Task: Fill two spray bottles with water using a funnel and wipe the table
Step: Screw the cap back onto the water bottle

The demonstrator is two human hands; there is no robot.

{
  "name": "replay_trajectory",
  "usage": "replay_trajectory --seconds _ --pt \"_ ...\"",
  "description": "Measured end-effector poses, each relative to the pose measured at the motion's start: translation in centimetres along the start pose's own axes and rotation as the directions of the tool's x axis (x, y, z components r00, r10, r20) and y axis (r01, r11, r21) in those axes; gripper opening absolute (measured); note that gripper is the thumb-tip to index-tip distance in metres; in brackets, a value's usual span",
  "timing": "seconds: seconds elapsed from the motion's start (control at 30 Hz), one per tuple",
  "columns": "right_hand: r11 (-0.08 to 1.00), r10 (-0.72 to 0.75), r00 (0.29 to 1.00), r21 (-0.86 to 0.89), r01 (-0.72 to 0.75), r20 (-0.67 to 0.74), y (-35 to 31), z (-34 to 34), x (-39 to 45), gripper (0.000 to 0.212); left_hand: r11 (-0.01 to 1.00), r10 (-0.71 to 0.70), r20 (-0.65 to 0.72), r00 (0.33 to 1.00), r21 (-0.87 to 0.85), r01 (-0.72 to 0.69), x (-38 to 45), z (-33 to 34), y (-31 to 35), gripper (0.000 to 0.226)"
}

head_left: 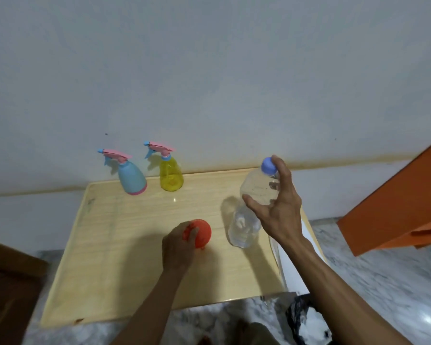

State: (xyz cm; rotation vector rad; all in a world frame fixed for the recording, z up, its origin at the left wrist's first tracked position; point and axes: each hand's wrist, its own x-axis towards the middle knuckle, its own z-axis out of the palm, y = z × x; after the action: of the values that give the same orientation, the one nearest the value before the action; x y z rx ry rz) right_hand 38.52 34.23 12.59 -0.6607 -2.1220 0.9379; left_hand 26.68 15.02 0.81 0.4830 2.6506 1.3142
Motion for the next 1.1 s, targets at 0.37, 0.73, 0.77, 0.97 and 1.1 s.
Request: replay_trajectory --seconds 0.37,0.73,0.77,0.97,1.1 --pt "0.996 -0.093 0.995 0.002 0.094 -0.047 1.5 0.9 10.3 0.094 0.996 0.091 -0.055 0.994 -0.009 -0.091 10.7 4.2 5.3 0.023" --pt "0.998 -0.006 1.0 0.065 0.004 0.023 5.9 4.6 17.3 0.092 0.994 0.018 0.026 0.999 0.108 -0.021 18.1 9.5 5.3 0.023" --pt "0.998 0.011 0.999 0.065 -0.013 0.03 6.1 5.0 17.5 0.093 0.993 0.013 0.034 0.999 0.116 -0.017 18.4 9.8 5.0 0.023" --pt "0.999 -0.054 0.998 0.003 0.054 0.021 6.6 6.2 18.3 0.095 0.991 -0.027 0.06 0.998 0.136 0.019 19.4 11.0 4.1 0.025" --pt "0.997 -0.074 0.997 -0.018 0.074 0.007 6.6 6.6 18.5 0.096 0.993 -0.055 0.087 0.995 0.109 0.046 19.6 11.2 3.8 0.025"
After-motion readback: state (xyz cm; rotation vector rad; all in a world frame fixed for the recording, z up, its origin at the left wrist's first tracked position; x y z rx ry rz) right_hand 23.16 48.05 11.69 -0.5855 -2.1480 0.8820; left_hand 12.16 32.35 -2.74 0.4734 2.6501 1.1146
